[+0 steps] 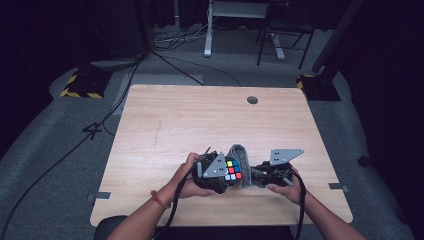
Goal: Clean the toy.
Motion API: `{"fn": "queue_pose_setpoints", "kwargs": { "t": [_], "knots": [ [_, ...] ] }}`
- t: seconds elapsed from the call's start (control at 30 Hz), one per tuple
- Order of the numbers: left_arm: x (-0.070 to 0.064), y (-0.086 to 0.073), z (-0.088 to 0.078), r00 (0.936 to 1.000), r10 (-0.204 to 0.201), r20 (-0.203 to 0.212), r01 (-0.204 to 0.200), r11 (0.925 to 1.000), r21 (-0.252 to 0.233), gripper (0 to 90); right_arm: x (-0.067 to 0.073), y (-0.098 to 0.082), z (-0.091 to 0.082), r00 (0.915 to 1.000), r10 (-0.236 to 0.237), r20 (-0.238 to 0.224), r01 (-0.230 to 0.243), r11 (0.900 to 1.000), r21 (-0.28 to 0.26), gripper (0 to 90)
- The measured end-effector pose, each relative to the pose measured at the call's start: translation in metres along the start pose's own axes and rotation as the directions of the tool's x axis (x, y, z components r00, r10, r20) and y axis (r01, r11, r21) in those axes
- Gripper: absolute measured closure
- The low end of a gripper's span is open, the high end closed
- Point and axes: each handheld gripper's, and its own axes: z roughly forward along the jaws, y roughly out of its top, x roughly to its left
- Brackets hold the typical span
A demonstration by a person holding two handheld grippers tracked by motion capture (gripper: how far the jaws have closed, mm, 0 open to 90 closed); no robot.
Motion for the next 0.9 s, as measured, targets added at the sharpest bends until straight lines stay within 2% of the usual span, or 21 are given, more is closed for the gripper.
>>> {"fn": "queue_pose_setpoints", "kwargs": {
  "t": [0.13,0.2,0.3,0.37,0.53,0.63,0.9],
  "knots": [
    [0.001,-0.001,0.001,1.0,0.003,-0.007,-0.003,1.0,0.005,33.6,0.0,-0.002,0.006,0.9997,0.004,-0.026,-0.003,1.0,0.023,77.5],
    [0.003,-0.002,0.002,0.9998,-0.009,-0.017,0.009,0.9999,0.012,33.6,0.0,-0.002,0.004,0.9988,0.005,-0.049,-0.005,1.0,-0.004,77.5],
    [0.006,-0.005,0.003,0.9991,-0.041,-0.009,0.041,0.9991,0.011,33.5,0.0,-0.001,-0.001,0.9977,0.01,-0.067,-0.013,0.999,-0.041,77.6],
    [0.007,-0.005,0.003,0.9991,-0.042,-0.006,0.042,0.999,0.013,33.4,-0.001,-0.002,-0.002,0.9967,0.018,-0.08,-0.023,0.998,-0.055,77.6],
    [0.01,-0.007,0.004,0.9967,-0.08,0.013,0.08,0.9966,0.022,32.8,0.002,0.002,-0.007,0.9966,-0.003,-0.082,-0.005,0.995,-0.099,77.6],
    [0.009,-0.007,0.006,0.9973,-0.073,0.014,0.072,0.9963,0.047,32.9,0.003,0.003,-0.009,0.997,-0.015,-0.076,0.007,0.994,-0.105,77.6],
    [0.009,-0.007,0.006,0.9975,-0.069,0.016,0.068,0.9954,0.067,33.2,0.008,0.006,-0.009,0.9975,-0.039,-0.059,0.033,0.994,-0.107,77.6]
  ]
}}
